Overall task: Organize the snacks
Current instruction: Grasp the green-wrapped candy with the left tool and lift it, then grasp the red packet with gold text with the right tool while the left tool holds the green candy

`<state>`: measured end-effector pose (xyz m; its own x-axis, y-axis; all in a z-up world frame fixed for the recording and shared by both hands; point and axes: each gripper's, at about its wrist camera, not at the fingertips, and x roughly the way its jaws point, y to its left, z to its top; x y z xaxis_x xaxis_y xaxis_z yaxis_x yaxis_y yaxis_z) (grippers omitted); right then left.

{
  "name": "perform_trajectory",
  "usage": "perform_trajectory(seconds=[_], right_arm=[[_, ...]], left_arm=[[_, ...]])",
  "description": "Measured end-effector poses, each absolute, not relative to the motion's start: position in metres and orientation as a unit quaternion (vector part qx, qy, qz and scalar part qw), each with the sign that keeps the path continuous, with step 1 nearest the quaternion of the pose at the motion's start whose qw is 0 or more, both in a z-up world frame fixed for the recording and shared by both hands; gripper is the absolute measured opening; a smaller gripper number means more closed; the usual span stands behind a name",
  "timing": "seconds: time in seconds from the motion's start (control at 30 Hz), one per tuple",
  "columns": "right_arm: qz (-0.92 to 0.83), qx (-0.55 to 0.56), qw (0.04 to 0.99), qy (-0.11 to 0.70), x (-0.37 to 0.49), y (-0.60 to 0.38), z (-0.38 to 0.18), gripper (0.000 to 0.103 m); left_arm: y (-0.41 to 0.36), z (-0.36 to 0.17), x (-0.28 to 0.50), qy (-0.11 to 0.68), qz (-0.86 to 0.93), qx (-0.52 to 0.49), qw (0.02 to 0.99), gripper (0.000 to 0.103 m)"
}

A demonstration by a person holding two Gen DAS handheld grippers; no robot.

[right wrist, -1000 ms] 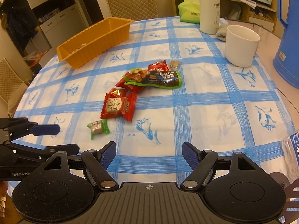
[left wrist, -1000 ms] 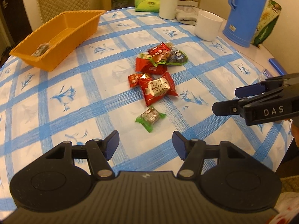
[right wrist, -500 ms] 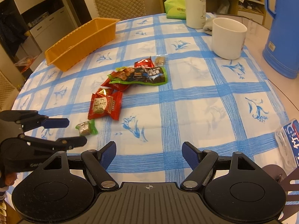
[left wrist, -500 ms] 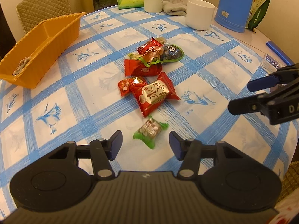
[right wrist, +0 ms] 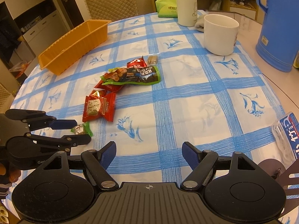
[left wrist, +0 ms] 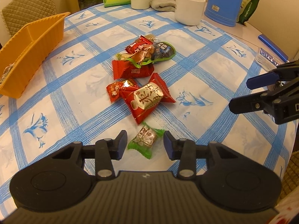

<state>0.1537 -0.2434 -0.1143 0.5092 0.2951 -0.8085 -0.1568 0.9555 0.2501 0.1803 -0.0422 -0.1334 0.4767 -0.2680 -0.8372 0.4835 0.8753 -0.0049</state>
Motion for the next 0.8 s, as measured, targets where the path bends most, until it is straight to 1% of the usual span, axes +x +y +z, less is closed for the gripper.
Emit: perform_trajectory(seconds=[0.03, 0.07, 0.13, 0.47, 0.8], right_arm=[[0.13, 0.073, 0.866, 0.478, 0.154, -0.243, -0.114, 0.077], [0.129, 0.073, 0.866, 0.478, 0.154, -0.243, -0.114, 0.077], [0.13, 0.073, 0.865, 0.478, 0.154, -0.242, -0.115, 0.077], [0.148, 0.061, 0.867, 0.471, 0.162, -0.229, -0.113, 0.077], [0.223, 0.032, 0.874, 0.431, 0.184, -0.202, -0.108, 0.077]], left_arm=[[-0.042, -0.133, 0.18, 0.461, -0.223, 0.117, 0.851, 0.033], [-0.042, -0.133, 0.18, 0.461, -0.225, 0.116, 0.851, 0.026], [-0.041, -0.133, 0.181, 0.461, -0.228, 0.111, 0.85, 0.02], [-0.022, -0.13, 0.174, 0.468, -0.212, 0.087, 0.853, 0.019], [0.033, -0.117, 0.164, 0.472, -0.135, 0.033, 0.87, 0.019]])
